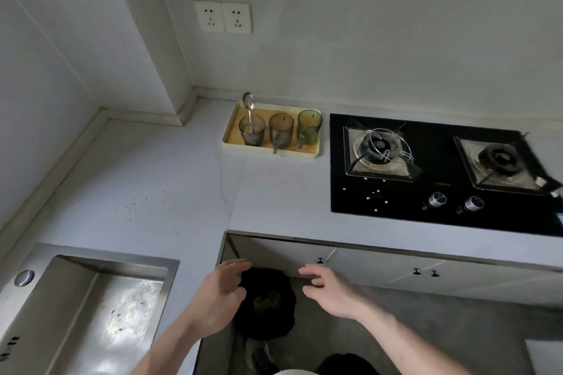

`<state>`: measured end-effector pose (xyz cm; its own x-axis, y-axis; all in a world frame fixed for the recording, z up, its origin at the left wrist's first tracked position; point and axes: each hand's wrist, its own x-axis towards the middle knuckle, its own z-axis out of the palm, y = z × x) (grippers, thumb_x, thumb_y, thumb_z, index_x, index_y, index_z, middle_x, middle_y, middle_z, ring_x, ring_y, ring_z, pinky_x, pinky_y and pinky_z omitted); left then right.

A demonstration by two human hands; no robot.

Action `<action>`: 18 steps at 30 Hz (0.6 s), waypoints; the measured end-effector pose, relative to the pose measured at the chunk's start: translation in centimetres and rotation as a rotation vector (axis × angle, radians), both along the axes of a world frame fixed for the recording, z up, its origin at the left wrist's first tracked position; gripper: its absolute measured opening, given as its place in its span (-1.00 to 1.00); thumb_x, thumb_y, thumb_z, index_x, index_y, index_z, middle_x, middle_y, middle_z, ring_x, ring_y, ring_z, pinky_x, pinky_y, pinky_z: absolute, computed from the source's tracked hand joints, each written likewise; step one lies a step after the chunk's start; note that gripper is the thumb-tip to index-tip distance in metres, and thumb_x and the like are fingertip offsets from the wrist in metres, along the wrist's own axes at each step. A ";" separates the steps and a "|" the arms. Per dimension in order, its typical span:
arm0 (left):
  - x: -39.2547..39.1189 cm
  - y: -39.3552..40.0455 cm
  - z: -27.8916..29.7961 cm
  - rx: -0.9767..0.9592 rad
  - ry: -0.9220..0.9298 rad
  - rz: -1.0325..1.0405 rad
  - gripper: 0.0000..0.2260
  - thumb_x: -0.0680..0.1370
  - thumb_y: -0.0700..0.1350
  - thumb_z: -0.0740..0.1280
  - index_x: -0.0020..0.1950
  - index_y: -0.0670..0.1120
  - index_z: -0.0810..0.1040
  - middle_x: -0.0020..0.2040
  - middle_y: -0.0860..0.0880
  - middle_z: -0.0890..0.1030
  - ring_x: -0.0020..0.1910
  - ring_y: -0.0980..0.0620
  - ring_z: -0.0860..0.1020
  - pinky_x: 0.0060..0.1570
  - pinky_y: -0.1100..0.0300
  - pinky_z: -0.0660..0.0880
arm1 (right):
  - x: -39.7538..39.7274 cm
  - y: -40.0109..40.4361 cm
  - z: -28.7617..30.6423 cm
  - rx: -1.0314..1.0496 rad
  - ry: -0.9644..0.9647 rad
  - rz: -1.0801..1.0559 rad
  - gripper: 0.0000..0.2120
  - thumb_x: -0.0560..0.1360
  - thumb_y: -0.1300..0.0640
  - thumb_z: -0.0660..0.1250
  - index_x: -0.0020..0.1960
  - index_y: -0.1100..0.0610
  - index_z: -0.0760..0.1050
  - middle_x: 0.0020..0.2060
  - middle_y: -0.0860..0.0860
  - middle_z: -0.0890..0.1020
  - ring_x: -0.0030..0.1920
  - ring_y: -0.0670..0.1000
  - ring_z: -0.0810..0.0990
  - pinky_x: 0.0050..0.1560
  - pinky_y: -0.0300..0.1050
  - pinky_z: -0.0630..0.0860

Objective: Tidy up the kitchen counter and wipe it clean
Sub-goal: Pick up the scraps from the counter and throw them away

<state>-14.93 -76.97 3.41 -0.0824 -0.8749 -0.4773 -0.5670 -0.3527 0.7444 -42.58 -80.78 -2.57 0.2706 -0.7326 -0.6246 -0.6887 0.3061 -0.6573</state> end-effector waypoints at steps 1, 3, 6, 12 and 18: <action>-0.8 -0.3 0.3 -0.015 0.003 -0.017 -0.51 0.54 -0.32 0.24 0.38 0.11 0.52 0.39 0.19 0.47 0.27 0.16 0.54 0.01 0.62 0.39 | -0.8 0.2 0.7 -0.023 -0.017 -0.027 -0.61 0.59 0.06 0.32 0.39 -0.17 0.45 0.46 -0.25 0.35 0.28 -0.18 0.49 0.24 -0.24 0.48; -3.1 -1.2 0.9 -0.053 -0.004 -0.077 -0.52 0.55 -0.30 0.25 0.39 0.12 0.51 0.37 0.21 0.47 0.21 0.18 0.56 0.00 0.58 0.42 | -3.0 0.7 2.4 -0.069 -0.053 -0.080 -0.63 0.59 0.04 0.31 0.36 -0.23 0.44 0.42 -0.27 0.37 0.28 -0.23 0.48 0.23 -0.26 0.49; -6.1 -2.1 1.5 -0.078 -0.003 -0.144 -0.51 0.53 -0.25 0.28 0.42 0.13 0.52 0.38 0.25 0.47 0.21 0.24 0.57 0.10 0.45 0.46 | -5.6 1.2 4.0 -0.128 -0.076 -0.128 -0.63 0.56 -0.02 0.30 0.35 -0.23 0.46 0.38 -0.28 0.42 0.28 -0.26 0.49 0.29 -0.19 0.50; -15.8 -2.8 2.9 -0.124 0.009 -0.226 -0.54 0.54 -0.25 0.27 0.32 0.23 0.48 0.29 0.21 0.54 0.13 0.27 0.58 0.07 0.46 0.45 | -14.3 3.3 7.0 -0.238 -0.109 -0.199 -0.60 0.56 -0.05 0.33 0.39 -0.21 0.44 0.40 -0.33 0.39 0.31 -0.30 0.46 0.33 -0.27 0.43; -25.9 -2.0 4.0 -0.179 0.032 -0.322 -0.53 0.56 -0.24 0.30 0.38 0.20 0.49 0.38 0.34 0.41 0.23 0.25 0.53 0.19 0.28 0.50 | -25.4 6.1 8.8 -0.285 -0.083 -0.267 -0.59 0.56 0.00 0.34 0.40 -0.18 0.45 0.37 -0.33 0.40 0.26 -0.27 0.48 0.26 -0.22 0.50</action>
<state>-40.88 -78.99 7.41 -0.3798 -0.8711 -0.3113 -0.6032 -0.0219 0.7973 -68.02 -74.65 6.23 0.0876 -0.9249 -0.3701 -0.5506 0.2646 -0.7917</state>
